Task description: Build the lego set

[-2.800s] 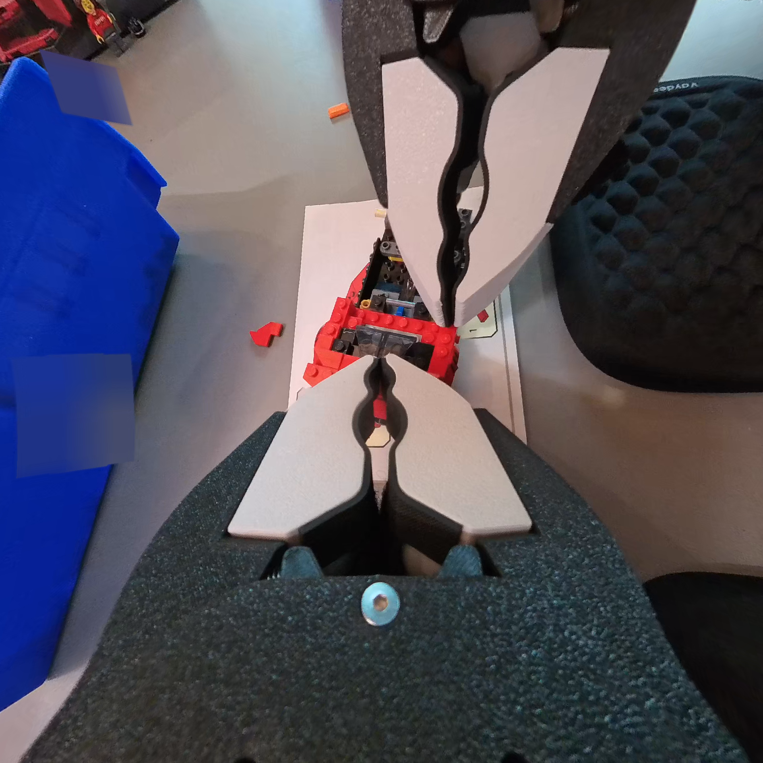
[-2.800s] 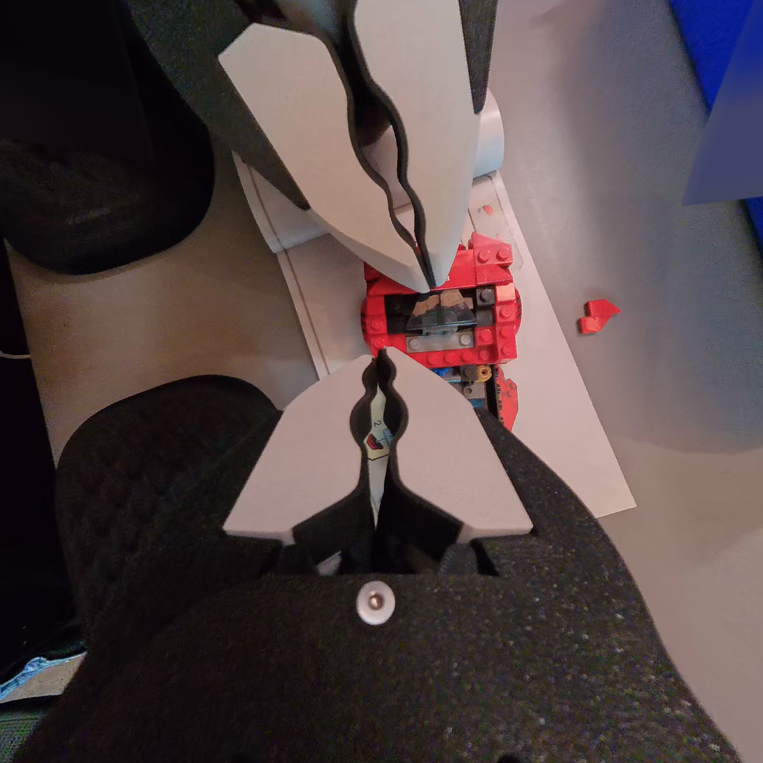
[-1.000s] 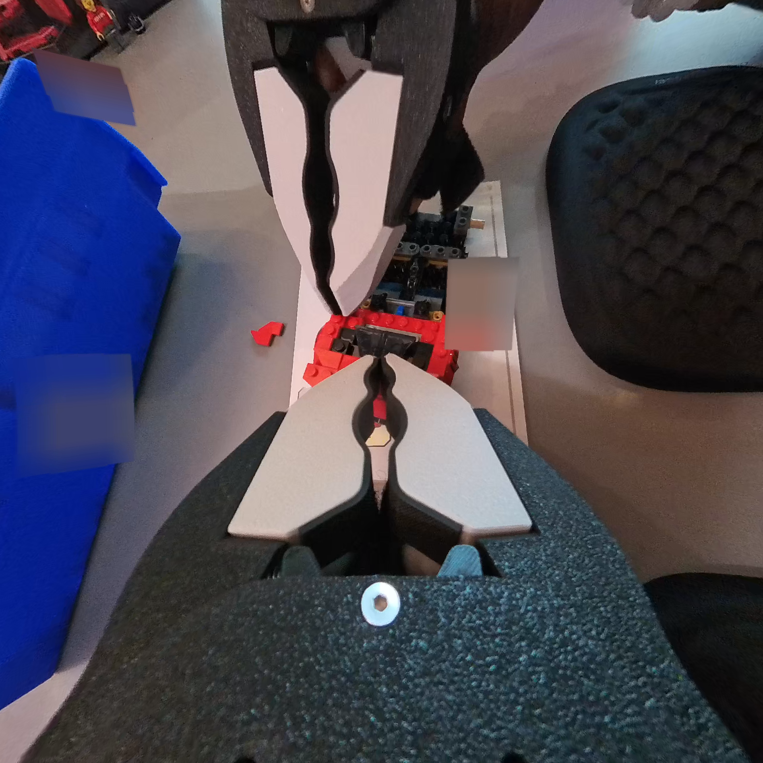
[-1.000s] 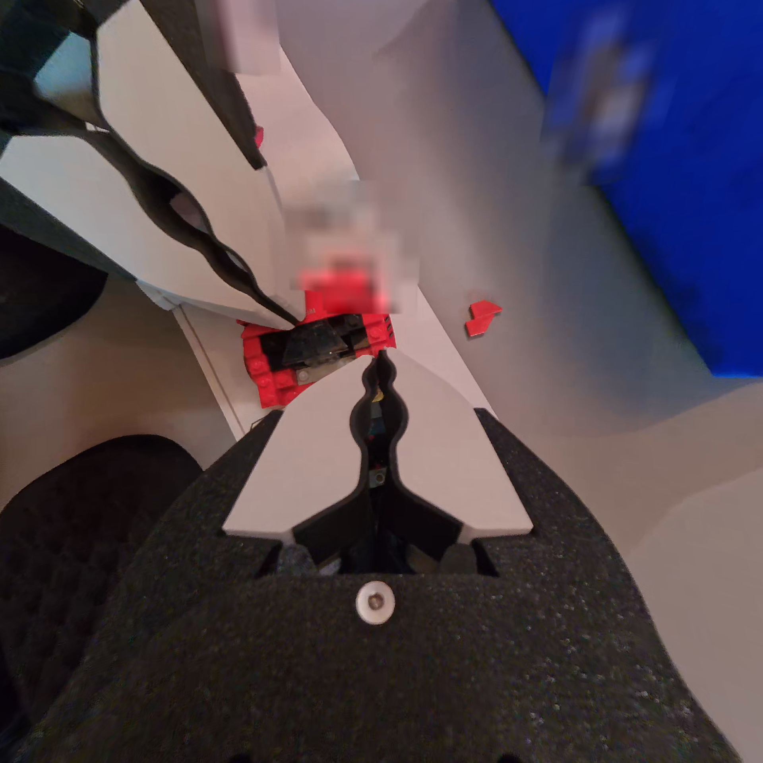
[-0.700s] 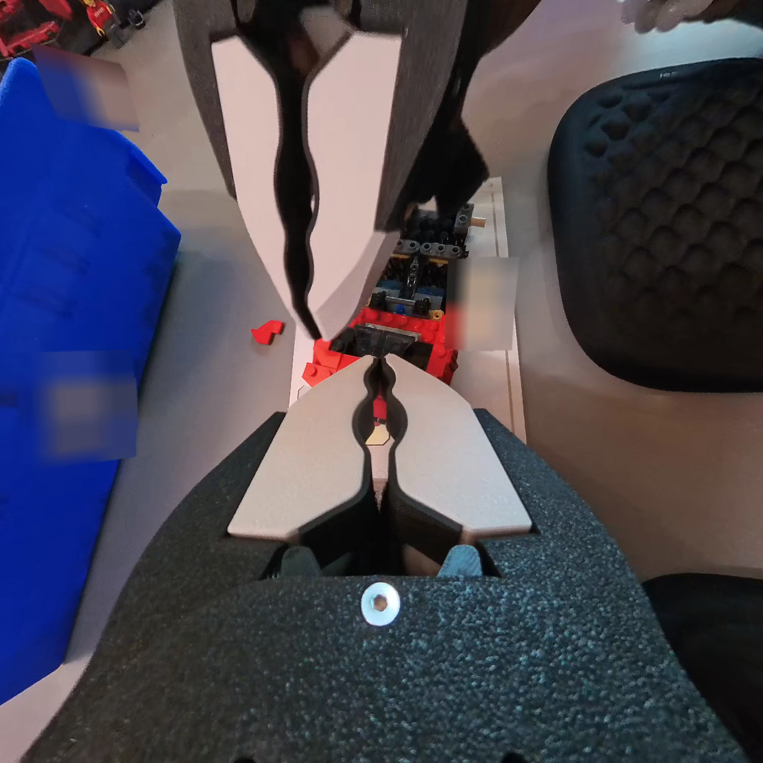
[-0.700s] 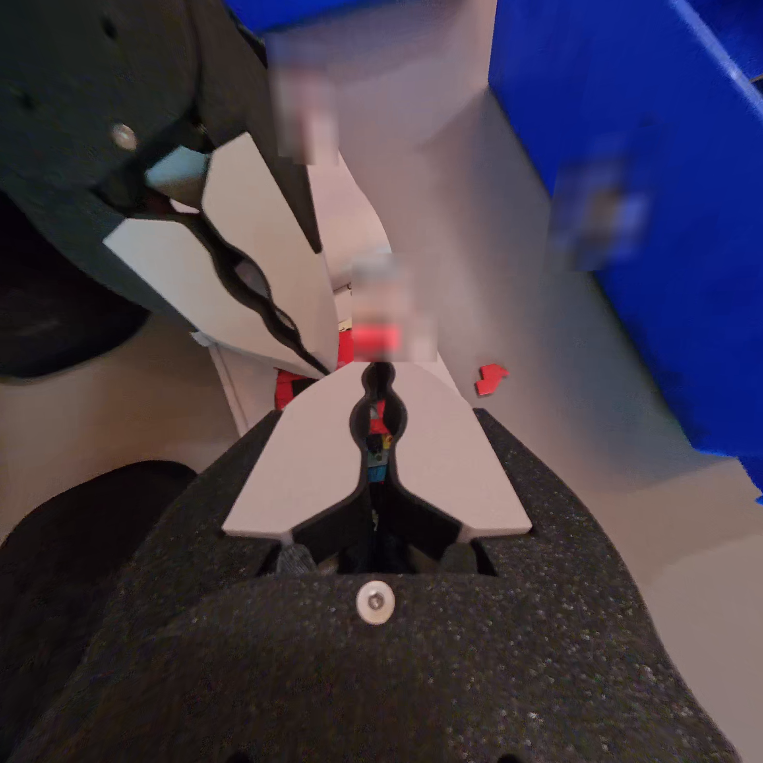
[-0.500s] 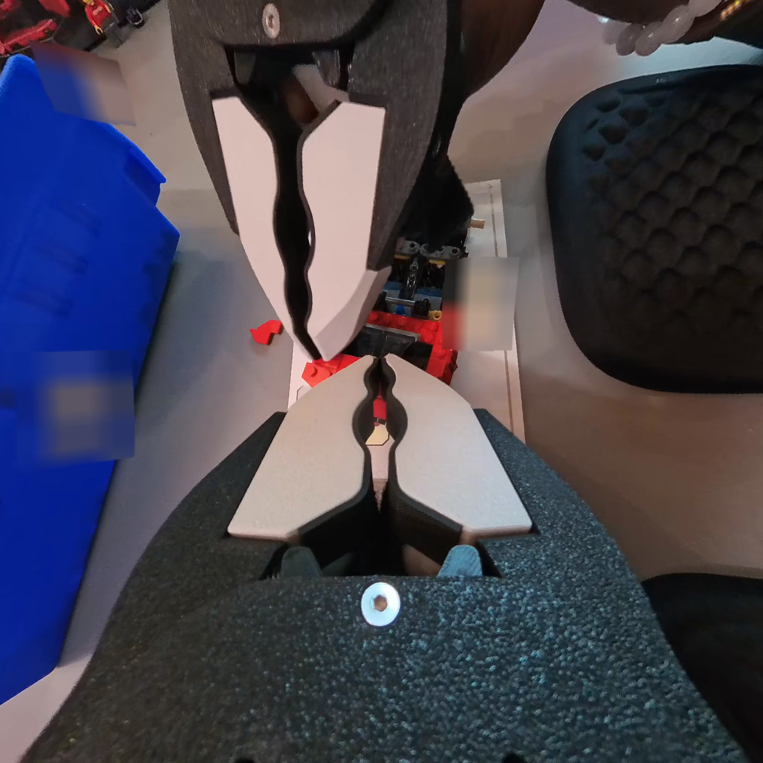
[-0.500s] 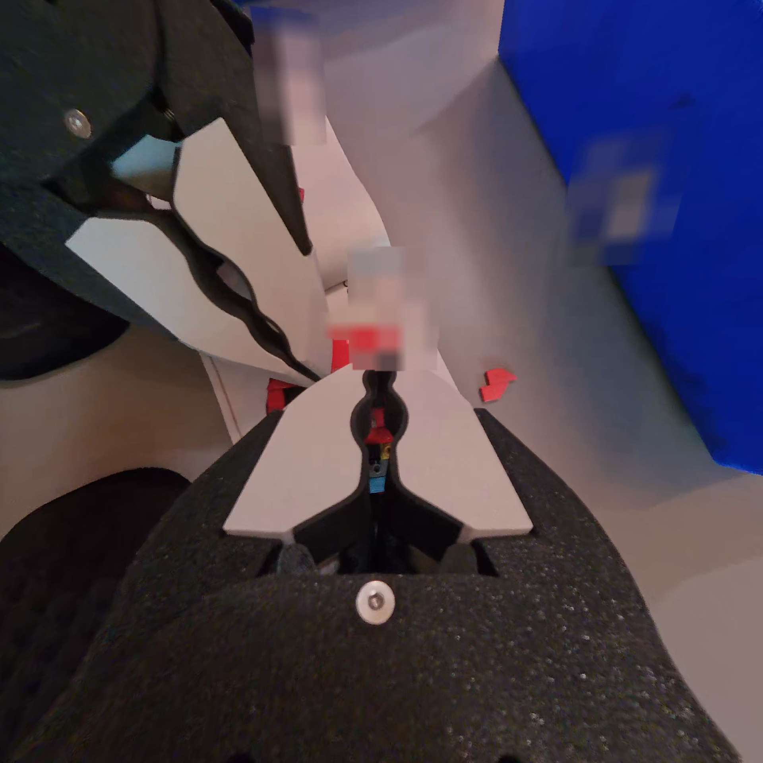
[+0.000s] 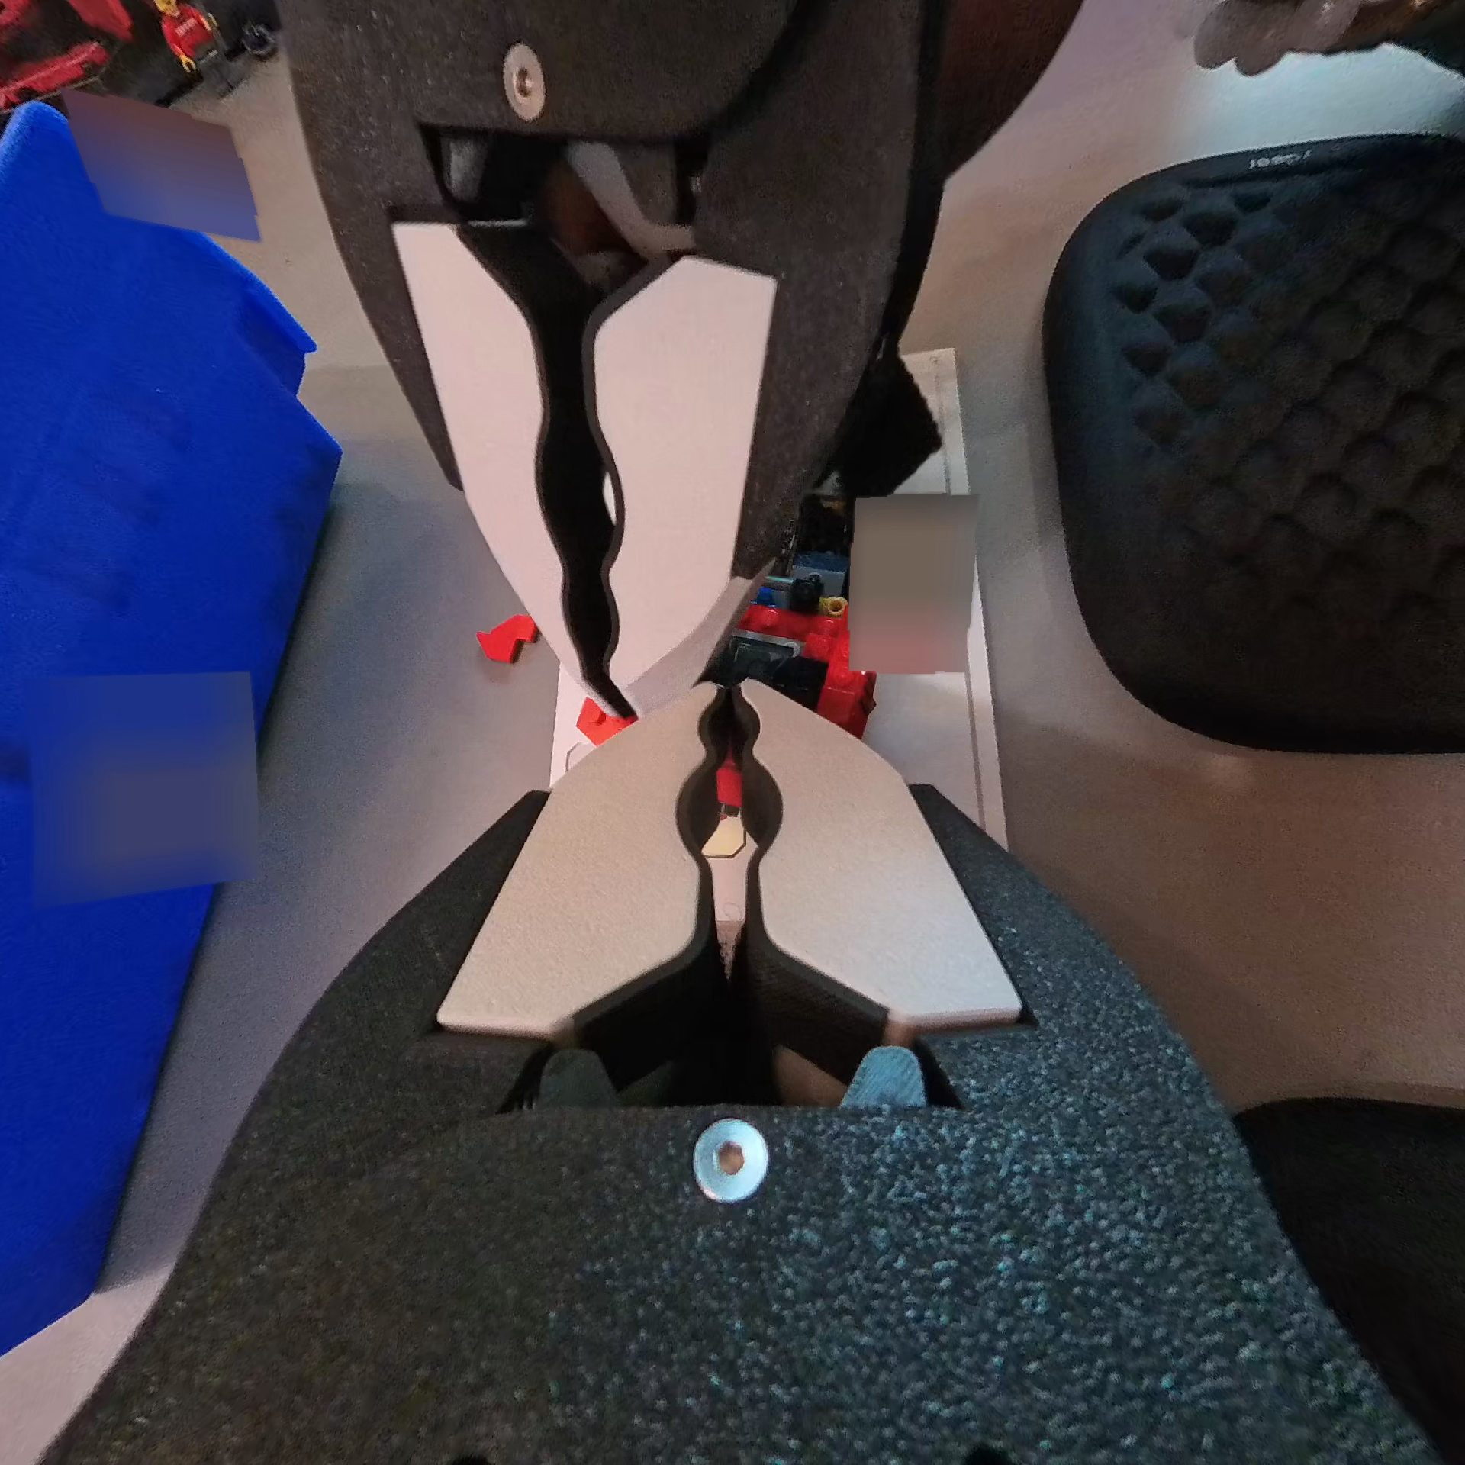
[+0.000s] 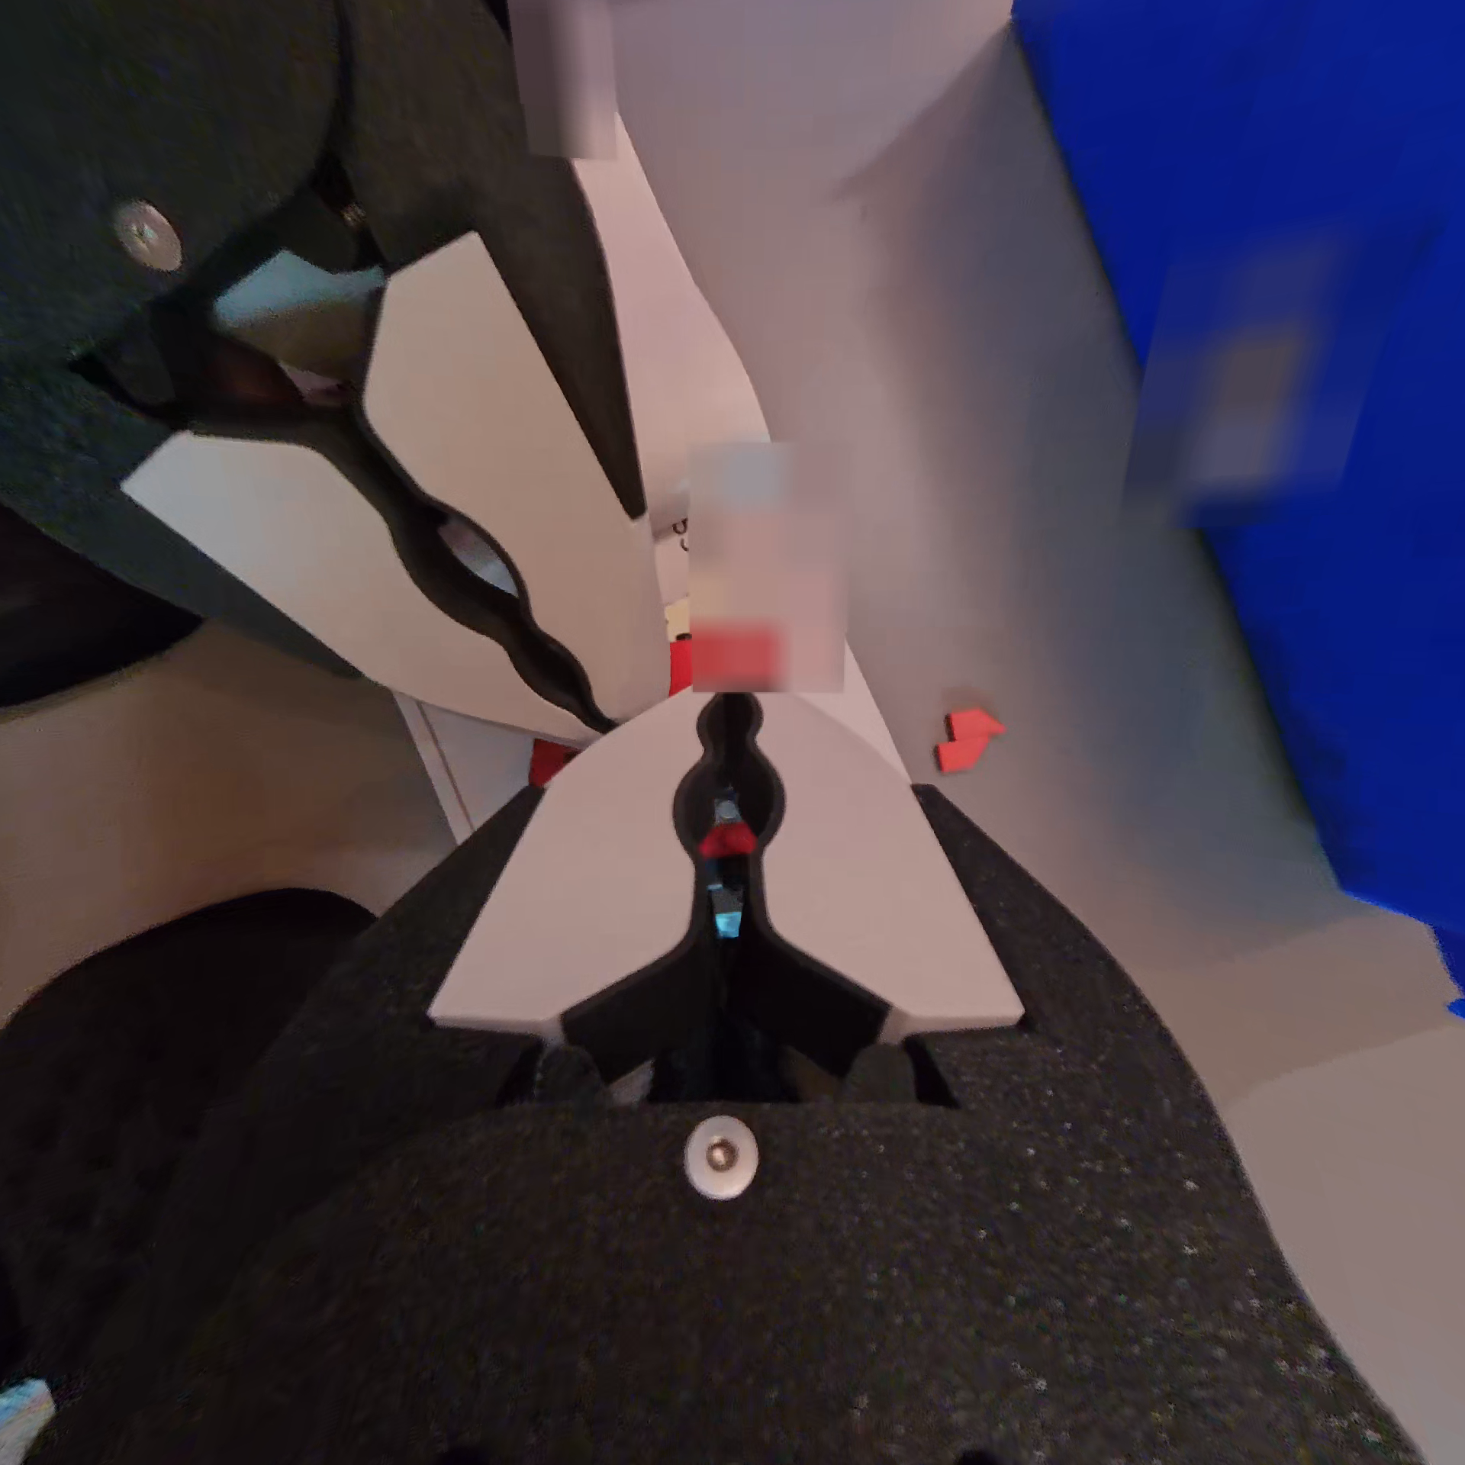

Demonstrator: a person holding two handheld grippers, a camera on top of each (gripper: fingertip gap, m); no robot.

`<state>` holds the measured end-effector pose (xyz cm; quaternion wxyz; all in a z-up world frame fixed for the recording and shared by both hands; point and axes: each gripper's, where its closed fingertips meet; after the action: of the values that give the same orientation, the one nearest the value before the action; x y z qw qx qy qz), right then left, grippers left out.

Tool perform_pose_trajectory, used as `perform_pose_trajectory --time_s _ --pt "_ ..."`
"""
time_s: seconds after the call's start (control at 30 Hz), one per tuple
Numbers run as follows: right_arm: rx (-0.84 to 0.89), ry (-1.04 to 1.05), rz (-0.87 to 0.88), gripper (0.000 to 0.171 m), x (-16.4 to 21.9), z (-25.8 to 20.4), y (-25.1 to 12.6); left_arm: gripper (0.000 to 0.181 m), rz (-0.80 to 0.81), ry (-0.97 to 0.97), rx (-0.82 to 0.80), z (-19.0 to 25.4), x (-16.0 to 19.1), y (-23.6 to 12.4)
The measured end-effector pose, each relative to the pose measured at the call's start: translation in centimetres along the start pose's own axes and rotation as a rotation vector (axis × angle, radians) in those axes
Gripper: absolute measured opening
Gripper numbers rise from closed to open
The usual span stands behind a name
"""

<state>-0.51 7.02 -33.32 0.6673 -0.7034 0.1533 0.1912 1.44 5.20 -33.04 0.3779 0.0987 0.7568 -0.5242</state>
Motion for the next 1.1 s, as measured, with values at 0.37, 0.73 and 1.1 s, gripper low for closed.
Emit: perform_pose_trajectory --time_s 0.37,0.73,1.1 --pt "0.026 0.070 0.297 0.000 0.2 1.6 -7.1 0.000 0.015 -0.002 -0.046 -1.0 -0.5 -1.5" --pt "-0.080 0.046 0.250 0.055 4.0 -1.9 -3.4 0.000 0.068 -0.063 -0.072 -1.2 0.9 -3.3" --pt "-0.068 0.052 0.255 0.043 3.9 -2.0 -2.3 0.000 0.074 -0.027 0.021 0.3 0.1 -1.1"
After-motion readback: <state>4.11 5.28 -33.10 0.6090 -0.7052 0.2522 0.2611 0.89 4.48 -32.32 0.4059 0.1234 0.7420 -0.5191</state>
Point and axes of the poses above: each gripper's, where its closed fingertips meet, y out along the fingers, x out of its underside, z = x × y across the jaws, and after that the axes turned 6 degrees about -z, right-handed
